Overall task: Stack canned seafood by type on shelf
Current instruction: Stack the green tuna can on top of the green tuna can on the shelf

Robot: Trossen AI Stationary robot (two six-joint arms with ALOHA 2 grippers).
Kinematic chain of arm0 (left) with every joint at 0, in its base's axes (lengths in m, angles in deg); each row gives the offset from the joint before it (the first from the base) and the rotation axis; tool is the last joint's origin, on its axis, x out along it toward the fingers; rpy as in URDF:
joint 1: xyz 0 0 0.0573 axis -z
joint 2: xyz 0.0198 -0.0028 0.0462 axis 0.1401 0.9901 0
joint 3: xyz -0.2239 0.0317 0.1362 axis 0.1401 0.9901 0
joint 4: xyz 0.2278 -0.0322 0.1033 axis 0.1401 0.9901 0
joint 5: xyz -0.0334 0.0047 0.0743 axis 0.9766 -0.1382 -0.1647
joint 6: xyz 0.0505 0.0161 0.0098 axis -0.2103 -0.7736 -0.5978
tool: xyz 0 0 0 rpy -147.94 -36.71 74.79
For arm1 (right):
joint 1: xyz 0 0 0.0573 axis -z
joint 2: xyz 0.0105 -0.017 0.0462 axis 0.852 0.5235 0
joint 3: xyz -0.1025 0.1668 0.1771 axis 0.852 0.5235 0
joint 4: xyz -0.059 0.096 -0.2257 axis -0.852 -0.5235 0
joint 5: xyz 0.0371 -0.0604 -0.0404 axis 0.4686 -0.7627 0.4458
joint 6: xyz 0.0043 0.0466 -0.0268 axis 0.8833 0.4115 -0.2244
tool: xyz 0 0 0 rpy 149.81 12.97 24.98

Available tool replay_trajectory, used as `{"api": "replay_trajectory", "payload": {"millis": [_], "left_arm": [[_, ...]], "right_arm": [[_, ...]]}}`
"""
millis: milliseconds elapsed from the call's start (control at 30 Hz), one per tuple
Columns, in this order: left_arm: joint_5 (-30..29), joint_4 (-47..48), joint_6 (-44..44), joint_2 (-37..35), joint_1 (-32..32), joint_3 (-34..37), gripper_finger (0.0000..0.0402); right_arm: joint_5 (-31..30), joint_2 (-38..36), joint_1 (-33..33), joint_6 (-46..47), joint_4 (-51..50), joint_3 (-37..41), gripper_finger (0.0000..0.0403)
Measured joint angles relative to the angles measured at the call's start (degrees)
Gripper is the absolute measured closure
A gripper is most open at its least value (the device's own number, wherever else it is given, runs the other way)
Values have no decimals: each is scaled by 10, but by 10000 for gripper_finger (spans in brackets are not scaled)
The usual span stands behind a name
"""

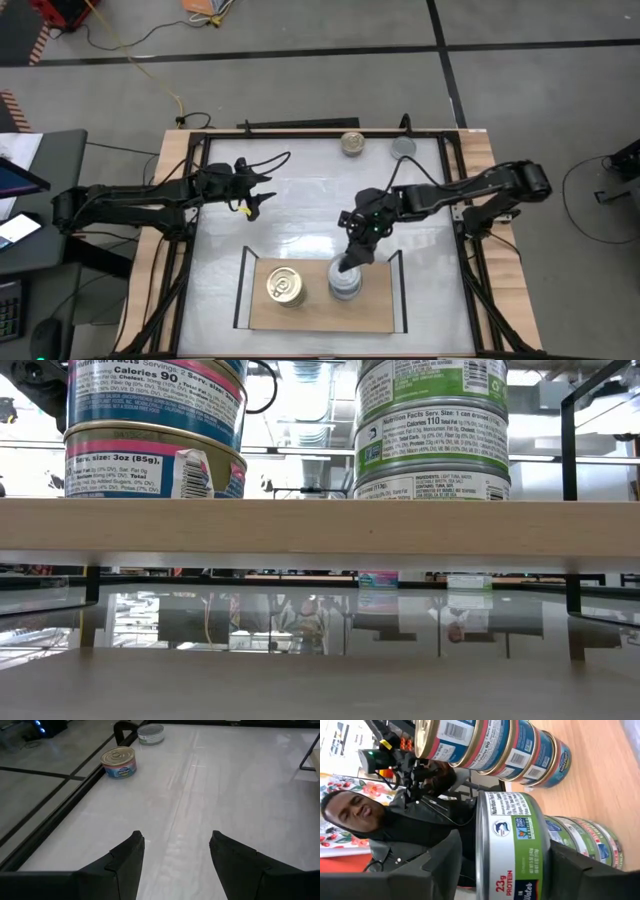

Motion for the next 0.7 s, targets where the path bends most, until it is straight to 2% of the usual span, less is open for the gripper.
{"api": "replay_trajectory", "payload": {"millis": [200, 700], "left_arm": [[0, 0, 0, 0, 0, 0, 187], [0, 4, 1, 0, 0, 0, 187]], "right_arm": [[-2, -3, -13, 24, -4, 0, 128], [0, -6, -22, 65, -37, 0, 126]]}}
